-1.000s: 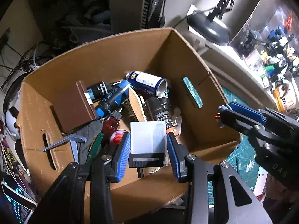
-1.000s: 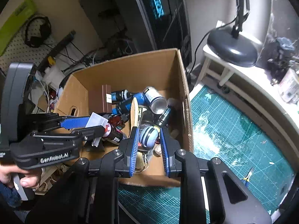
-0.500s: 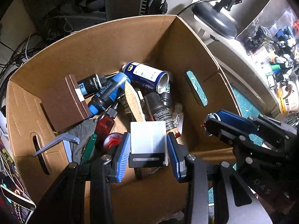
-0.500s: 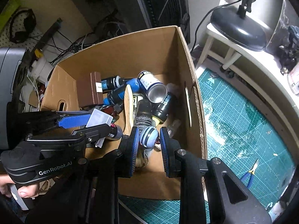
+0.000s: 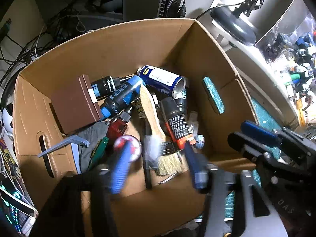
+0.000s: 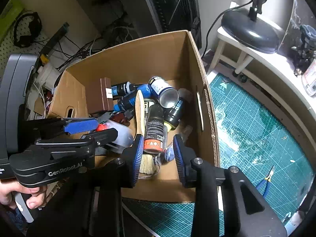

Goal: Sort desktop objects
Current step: 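Open left tool to drop the white box while right tool releases the ball, then withdraw both open tools from the box back over the cutting mat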

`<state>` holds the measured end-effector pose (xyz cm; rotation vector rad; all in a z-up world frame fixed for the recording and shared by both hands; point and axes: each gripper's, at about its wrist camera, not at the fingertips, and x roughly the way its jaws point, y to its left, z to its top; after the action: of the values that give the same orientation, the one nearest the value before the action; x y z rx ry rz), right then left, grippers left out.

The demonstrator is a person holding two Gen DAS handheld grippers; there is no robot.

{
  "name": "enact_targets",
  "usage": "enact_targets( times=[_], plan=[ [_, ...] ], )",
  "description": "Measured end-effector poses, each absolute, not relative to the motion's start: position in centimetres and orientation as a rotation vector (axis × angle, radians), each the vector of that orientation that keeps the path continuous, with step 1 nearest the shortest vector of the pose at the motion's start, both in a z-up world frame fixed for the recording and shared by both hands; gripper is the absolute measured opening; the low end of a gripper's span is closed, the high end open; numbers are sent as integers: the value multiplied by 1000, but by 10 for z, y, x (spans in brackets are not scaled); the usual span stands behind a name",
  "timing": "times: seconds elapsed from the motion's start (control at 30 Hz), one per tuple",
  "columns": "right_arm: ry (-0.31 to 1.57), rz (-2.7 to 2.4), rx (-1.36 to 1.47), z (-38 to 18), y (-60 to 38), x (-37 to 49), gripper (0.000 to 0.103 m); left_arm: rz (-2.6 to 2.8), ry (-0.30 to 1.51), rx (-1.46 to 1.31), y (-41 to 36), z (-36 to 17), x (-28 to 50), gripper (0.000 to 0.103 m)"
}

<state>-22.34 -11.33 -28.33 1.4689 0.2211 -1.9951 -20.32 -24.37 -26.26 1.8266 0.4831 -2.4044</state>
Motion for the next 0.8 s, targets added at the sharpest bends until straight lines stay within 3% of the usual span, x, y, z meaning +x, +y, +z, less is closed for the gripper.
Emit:
enact_targets(
  times=[0.43,0.63,0.8],
  plan=[
    [104,-2084,1260,-242,-72,-192,34,-2469,514,1634,-241,-234,-179,86],
    [2,-2196,1213,-228,2,-174,41,-2610,583,1532,-224,-212,-160,102],
    [-133,-2302,1302,-244,84,-152,45,-2713,548,1525,-193,-201,-153,103]
  ],
)
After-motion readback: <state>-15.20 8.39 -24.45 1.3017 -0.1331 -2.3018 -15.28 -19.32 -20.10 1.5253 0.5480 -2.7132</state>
